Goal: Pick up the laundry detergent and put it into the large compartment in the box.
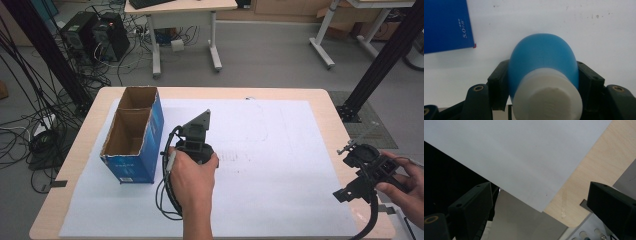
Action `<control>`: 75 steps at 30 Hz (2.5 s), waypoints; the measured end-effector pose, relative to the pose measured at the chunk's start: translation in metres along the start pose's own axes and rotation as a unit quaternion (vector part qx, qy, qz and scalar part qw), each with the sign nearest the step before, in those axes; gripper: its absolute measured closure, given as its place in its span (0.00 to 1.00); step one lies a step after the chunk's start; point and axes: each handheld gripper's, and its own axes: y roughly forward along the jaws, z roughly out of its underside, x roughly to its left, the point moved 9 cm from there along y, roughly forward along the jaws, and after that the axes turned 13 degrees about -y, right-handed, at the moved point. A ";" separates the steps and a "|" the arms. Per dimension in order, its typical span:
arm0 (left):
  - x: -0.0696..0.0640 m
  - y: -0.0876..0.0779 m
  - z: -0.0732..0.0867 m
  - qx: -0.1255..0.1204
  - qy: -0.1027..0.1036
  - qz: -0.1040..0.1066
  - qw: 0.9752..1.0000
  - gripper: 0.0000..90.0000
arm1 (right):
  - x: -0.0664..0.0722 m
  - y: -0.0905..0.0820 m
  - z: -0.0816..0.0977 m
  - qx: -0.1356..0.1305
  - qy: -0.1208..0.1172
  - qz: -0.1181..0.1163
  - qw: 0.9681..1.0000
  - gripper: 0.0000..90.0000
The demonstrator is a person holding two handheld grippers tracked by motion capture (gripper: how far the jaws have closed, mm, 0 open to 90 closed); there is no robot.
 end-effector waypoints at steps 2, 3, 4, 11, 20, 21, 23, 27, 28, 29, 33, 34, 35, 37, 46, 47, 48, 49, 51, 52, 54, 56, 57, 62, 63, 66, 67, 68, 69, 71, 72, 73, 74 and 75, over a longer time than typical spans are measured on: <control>0.000 0.000 0.000 -0.001 0.000 0.000 1.000 0.42 | -0.001 0.000 0.000 0.000 0.001 0.000 1.000 0.07; 0.000 0.000 0.000 -0.002 0.001 0.001 1.000 0.42 | -0.001 0.000 0.000 0.000 0.001 0.000 1.000 0.07; 0.000 -0.001 0.001 -0.002 0.004 0.001 1.000 0.42 | -0.001 0.001 0.000 0.001 0.001 0.000 1.000 0.07; -0.001 -0.009 0.001 -0.002 0.013 0.002 1.000 0.42 | -0.005 0.001 -0.001 0.001 0.003 -0.002 1.000 0.07; 0.002 -0.055 -0.001 -0.022 0.010 0.001 1.000 0.42 | -0.012 -0.006 0.000 0.001 0.011 -0.003 1.000 0.07; 0.002 -0.059 -0.001 -0.025 0.011 0.001 1.000 0.42 | -0.013 -0.008 0.000 0.001 0.011 -0.002 1.000 0.07; 0.003 -0.071 -0.003 -0.028 0.011 0.001 1.000 0.42 | -0.013 -0.012 0.000 -0.002 0.012 -0.001 1.000 0.07; 0.005 -0.095 -0.007 -0.035 0.010 0.003 0.999 0.42 | -0.014 -0.018 0.000 -0.003 0.012 0.003 1.000 0.07; 0.005 -0.097 -0.008 -0.038 0.008 0.003 0.999 0.42 | -0.014 -0.020 -0.001 -0.001 0.013 0.003 1.000 0.07; 0.005 -0.108 -0.011 -0.040 0.010 0.001 0.999 0.42 | -0.015 -0.022 -0.002 -0.002 0.013 0.005 1.000 0.07; 0.007 -0.119 -0.016 -0.041 0.012 0.001 0.999 0.42 | -0.018 -0.027 -0.003 -0.003 0.014 0.004 1.000 0.07; 0.009 -0.124 -0.018 -0.042 0.012 0.003 0.999 0.42 | -0.018 -0.028 -0.004 -0.002 0.016 0.004 1.000 0.07; 0.010 -0.127 -0.020 -0.045 0.012 0.005 0.999 0.42 | -0.019 -0.029 -0.004 -0.001 0.016 0.004 1.000 0.07; 0.012 -0.133 -0.023 -0.046 0.014 0.006 0.999 0.42 | -0.021 -0.030 -0.005 0.000 0.019 0.002 1.000 0.07; 0.025 -0.158 -0.044 -0.056 0.016 0.016 0.998 0.42 | -0.025 -0.032 -0.016 0.012 0.015 -0.005 1.000 0.07; 0.027 -0.161 -0.046 -0.058 0.016 0.018 0.998 0.42 | -0.025 -0.033 -0.018 0.012 0.014 -0.007 1.000 0.07; 0.029 -0.164 -0.049 -0.057 0.016 0.018 0.998 0.42 | -0.026 -0.034 -0.020 0.011 0.013 -0.008 1.000 0.07; 0.030 -0.167 -0.052 -0.059 0.014 0.019 0.998 0.42 | -0.026 -0.034 -0.021 0.011 0.013 -0.009 1.000 0.07; 0.034 -0.173 -0.058 -0.065 0.013 0.017 0.998 0.42 | -0.028 -0.036 -0.024 0.012 0.012 -0.009 1.000 0.07; 0.036 -0.175 -0.061 -0.065 0.014 0.016 0.998 0.42 | -0.029 -0.036 -0.026 0.012 0.012 -0.009 1.000 0.07; 0.040 -0.180 -0.066 -0.066 0.011 0.014 0.998 0.42 | -0.030 -0.037 -0.028 0.012 0.011 -0.010 1.000 0.07; 0.046 -0.184 -0.072 -0.068 0.006 0.014 0.998 0.42 | -0.033 -0.036 -0.032 0.014 0.011 -0.014 1.000 0.07; 0.051 -0.187 -0.077 -0.069 0.005 0.014 0.997 0.42 | -0.034 -0.036 -0.035 0.015 0.010 -0.016 1.000 0.07; 0.065 -0.199 -0.086 -0.077 -0.004 0.027 0.997 0.42 | -0.037 -0.038 -0.044 0.020 0.008 -0.015 1.000 0.07; 0.068 -0.202 -0.088 -0.080 -0.005 0.027 0.996 0.42 | -0.038 -0.038 -0.045 0.020 0.008 -0.015 1.000 0.07; 0.075 -0.212 -0.094 -0.087 -0.008 0.019 0.996 0.42 | -0.040 -0.040 -0.049 0.020 0.007 -0.014 1.000 0.07; 0.080 -0.217 -0.097 -0.091 -0.012 0.014 0.996 0.42 | -0.041 -0.041 -0.051 0.020 0.006 -0.015 1.000 0.07; 0.080 -0.217 -0.097 -0.091 -0.012 0.014 0.996 0.42 | -0.041 -0.041 -0.051 0.020 0.006 -0.015 1.000 0.07; 0.084 -0.219 -0.098 -0.094 -0.015 0.014 0.995 0.42 | -0.041 -0.041 -0.052 0.019 0.006 -0.016 1.000 0.07; 0.091 -0.220 -0.101 -0.094 -0.021 0.015 0.995 0.42 | -0.041 -0.042 -0.053 0.021 0.003 -0.013 1.000 0.07; 0.095 -0.220 -0.103 -0.095 -0.024 0.017 0.995 0.42 | -0.040 -0.042 -0.054 0.022 0.002 -0.013 1.000 0.07; 0.098 -0.221 -0.104 -0.094 -0.026 0.017 0.995 0.42 | -0.040 -0.041 -0.054 0.022 0.002 -0.013 1.000 0.07; 0.104 -0.221 -0.107 -0.096 -0.030 0.017 0.995 0.42 | -0.040 -0.041 -0.055 0.023 0.002 -0.014 1.000 0.07; 0.104 -0.221 -0.107 -0.096 -0.030 0.017 0.995 0.42 | -0.040 -0.041 -0.055 0.023 0.002 -0.014 1.000 0.07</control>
